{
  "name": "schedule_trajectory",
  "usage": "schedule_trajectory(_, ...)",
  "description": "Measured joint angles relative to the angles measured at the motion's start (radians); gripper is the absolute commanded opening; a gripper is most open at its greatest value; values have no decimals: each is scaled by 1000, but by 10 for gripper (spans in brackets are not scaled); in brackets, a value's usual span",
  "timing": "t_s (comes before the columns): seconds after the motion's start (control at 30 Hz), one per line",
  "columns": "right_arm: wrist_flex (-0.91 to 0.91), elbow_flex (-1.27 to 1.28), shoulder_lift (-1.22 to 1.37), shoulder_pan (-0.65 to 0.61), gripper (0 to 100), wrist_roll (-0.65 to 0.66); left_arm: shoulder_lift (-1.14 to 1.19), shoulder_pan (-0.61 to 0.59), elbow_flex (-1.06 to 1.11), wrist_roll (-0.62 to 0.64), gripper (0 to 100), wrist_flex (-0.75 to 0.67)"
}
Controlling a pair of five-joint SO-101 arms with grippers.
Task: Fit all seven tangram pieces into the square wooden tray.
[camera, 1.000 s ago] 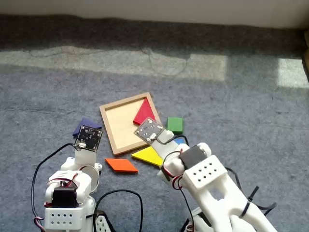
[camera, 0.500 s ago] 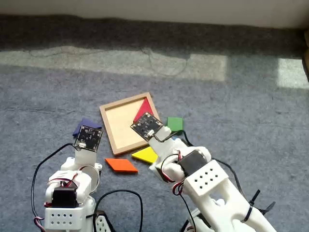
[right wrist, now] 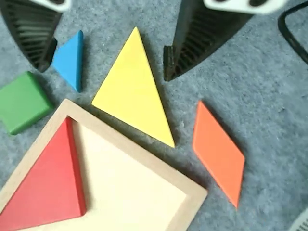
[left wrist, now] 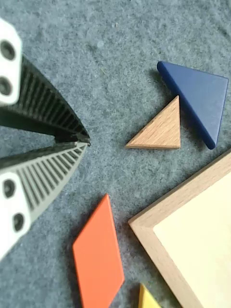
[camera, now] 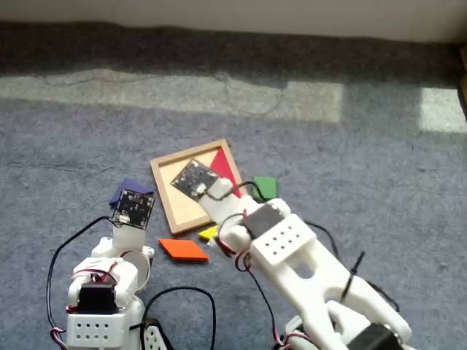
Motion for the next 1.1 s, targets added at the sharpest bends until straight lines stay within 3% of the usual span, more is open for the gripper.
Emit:
schedule_trajectory(0.33, -2, -180, 377, -3, 341, 63, 0, 0, 0, 0, 5, 0)
schedule_trajectory(1.1, -63, -195, 517, 5, 340, 64, 0, 0, 0, 0, 5, 0)
